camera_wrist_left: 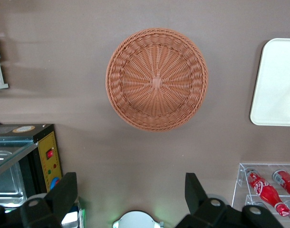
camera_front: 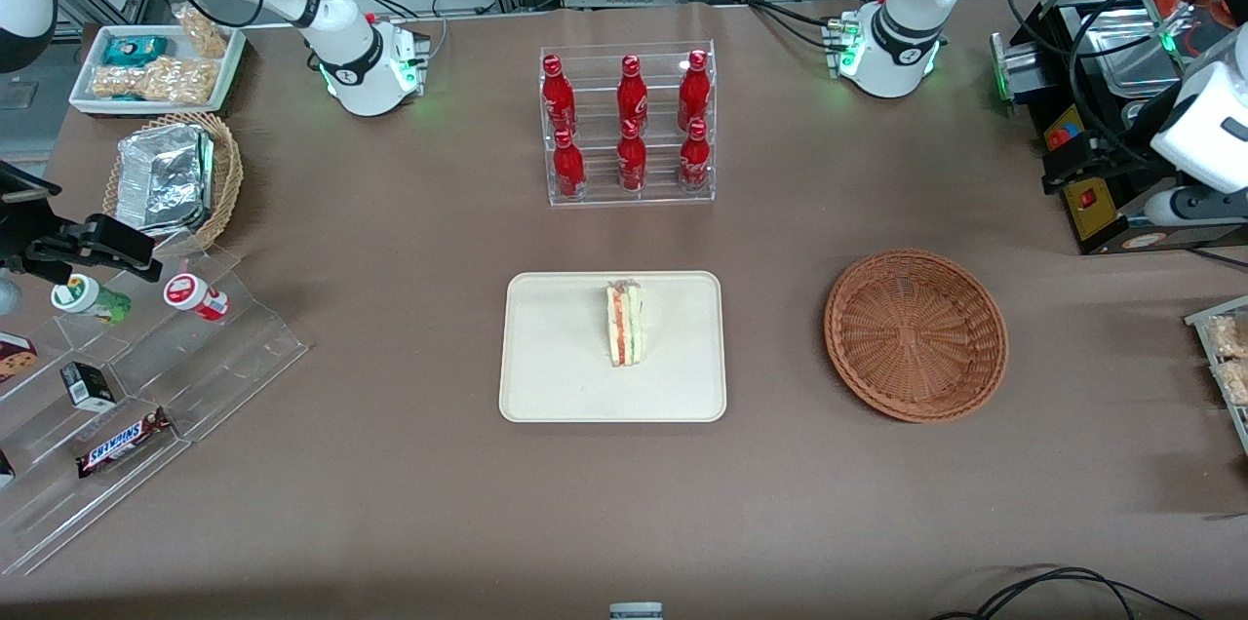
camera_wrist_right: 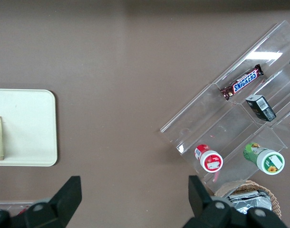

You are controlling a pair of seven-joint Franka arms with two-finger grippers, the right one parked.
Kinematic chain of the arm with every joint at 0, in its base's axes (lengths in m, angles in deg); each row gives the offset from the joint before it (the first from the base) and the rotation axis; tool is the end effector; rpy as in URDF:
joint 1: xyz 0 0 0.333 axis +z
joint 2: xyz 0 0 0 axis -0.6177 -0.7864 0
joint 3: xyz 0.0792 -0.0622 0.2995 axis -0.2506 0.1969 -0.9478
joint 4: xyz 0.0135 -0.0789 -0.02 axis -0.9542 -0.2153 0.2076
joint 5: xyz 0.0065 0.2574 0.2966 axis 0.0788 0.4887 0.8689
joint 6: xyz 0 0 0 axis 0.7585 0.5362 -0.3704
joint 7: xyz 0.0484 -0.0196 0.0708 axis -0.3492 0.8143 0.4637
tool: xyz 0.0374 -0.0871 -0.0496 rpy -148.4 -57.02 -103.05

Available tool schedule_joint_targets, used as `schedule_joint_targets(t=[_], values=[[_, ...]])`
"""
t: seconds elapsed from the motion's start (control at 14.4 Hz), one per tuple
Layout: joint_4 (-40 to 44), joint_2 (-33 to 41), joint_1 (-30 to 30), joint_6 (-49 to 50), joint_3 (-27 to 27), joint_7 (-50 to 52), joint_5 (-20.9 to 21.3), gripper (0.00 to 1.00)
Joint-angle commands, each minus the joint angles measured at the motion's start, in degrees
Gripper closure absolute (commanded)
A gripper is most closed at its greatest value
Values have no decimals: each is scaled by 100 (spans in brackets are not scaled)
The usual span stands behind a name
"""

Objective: Place sandwich from basket to tray

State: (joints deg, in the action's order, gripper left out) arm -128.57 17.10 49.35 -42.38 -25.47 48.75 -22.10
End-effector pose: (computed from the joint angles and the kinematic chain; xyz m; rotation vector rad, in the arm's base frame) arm 0.5460 -0.0326 0.6239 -3.1073 -0.0380 0.1764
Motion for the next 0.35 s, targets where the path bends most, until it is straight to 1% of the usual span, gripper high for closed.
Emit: schedule_joint_targets(t=[0.0, 0.28], values=[[-221, 263, 129, -133, 82, -25, -56, 0], [-80, 237, 129, -89, 82, -51, -48, 0]])
